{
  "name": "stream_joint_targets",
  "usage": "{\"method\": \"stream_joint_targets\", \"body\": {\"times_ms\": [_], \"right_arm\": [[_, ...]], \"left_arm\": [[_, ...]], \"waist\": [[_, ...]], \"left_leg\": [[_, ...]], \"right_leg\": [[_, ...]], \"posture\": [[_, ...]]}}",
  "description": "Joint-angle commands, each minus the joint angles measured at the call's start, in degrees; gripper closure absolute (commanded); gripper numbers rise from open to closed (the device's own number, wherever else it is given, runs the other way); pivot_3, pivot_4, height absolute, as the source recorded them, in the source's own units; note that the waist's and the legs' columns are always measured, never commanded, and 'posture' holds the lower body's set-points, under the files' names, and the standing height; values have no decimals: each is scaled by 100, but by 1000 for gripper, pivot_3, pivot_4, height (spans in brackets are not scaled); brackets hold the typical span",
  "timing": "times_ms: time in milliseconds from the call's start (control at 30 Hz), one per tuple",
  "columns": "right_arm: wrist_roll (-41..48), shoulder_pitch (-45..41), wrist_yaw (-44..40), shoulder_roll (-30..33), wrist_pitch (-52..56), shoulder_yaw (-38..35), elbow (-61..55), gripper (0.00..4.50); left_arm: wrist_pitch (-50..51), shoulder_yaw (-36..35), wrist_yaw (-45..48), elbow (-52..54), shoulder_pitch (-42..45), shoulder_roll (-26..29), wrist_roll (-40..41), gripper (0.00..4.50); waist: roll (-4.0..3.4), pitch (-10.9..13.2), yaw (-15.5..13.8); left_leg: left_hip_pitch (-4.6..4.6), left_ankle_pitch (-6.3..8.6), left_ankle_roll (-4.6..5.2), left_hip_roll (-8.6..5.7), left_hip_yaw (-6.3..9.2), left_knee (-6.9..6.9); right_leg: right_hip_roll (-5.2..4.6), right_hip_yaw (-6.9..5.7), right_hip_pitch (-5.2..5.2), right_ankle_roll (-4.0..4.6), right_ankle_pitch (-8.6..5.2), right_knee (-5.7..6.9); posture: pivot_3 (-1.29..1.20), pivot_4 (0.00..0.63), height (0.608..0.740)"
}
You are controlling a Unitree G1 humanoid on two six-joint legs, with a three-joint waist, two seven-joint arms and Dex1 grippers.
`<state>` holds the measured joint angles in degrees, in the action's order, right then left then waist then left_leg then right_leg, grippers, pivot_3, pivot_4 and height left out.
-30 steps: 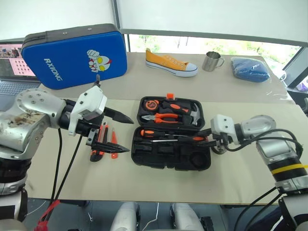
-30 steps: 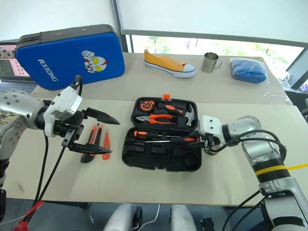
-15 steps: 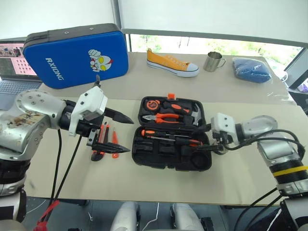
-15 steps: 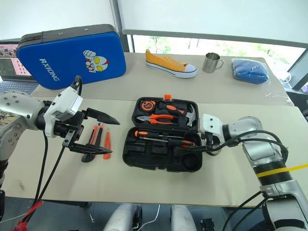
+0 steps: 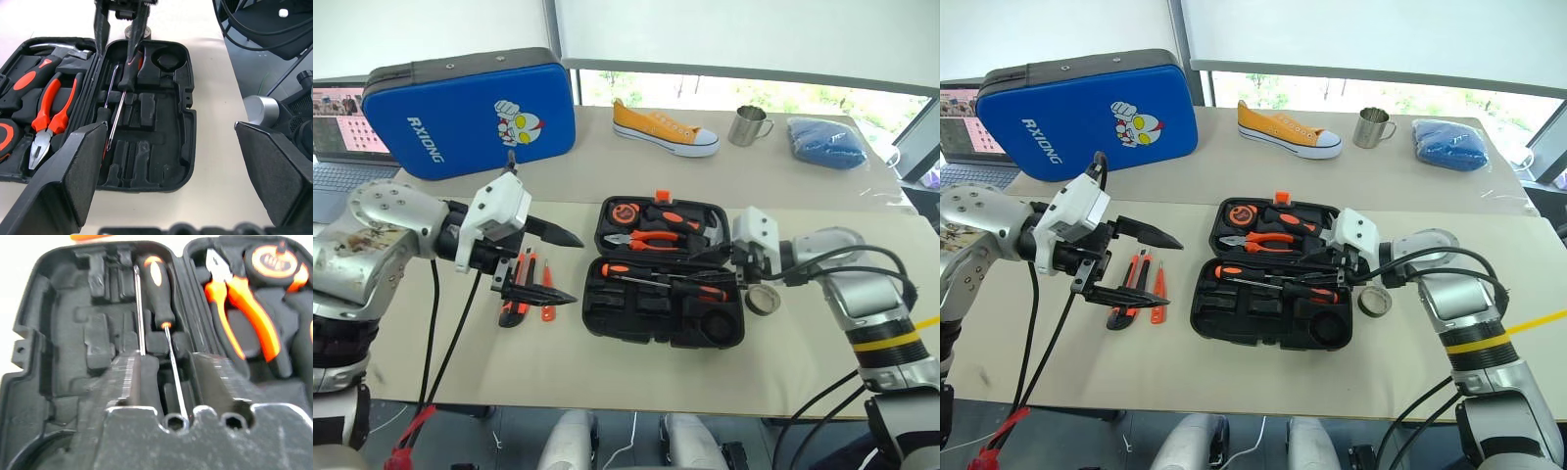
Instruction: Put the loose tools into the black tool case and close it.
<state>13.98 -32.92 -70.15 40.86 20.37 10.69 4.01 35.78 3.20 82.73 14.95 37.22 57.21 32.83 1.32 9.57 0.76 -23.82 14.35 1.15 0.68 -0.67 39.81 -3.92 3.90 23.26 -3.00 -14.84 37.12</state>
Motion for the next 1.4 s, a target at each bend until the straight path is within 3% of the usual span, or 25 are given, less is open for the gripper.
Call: {"method": "stream_joint_targets", "body": {"times_ms": [33, 67, 667, 1167, 1400], "right_arm": [[-17, -65, -74, -31, -108, 11, -96, 4194], [-42, -58, -52, -69, -94, 40, -99, 4462], [-1123, 166, -5, -115, -604, 914, 125, 4462], [-1723, 378, 105, -213, -1401, 1205, 285, 4462], [-1630, 229, 140, -299, -1392, 965, 216, 4462]], "left_arm": [[-126, -50, 32, 20, 108, 12, -22, 0], [-128, -48, 27, 17, 110, 14, -21, 0], [-103, -58, -72, 56, 71, -3, -94, 0], [-148, 41, -91, -74, 157, -134, -164, 0], [-177, 64, -73, -89, 157, -175, -182, 0]], "waist": [[0, 0, 4], [0, 0, 4], [4, -3, 10], [20, -15, 17], [24, -17, 30]], "left_leg": [[0, 0, 0, 1, 0, 0], [0, 0, 0, 1, 0, -1], [7, 0, 0, 3, 1, -1], [22, 0, 0, 9, 1, -4], [51, 1, -1, 21, 0, -7]], "right_leg": [[0, 0, 0, 0, 0, 0], [1, 0, 0, 0, 0, 0], [9, 0, -6, 3, 2, 1], [20, 0, -13, 8, 4, 0], [32, 1, -33, 20, 6, 0]], "posture": [[0, 150, 740], [0, 150, 740], [0, 150, 740], [0, 150, 740], [0, 150, 740]]}}
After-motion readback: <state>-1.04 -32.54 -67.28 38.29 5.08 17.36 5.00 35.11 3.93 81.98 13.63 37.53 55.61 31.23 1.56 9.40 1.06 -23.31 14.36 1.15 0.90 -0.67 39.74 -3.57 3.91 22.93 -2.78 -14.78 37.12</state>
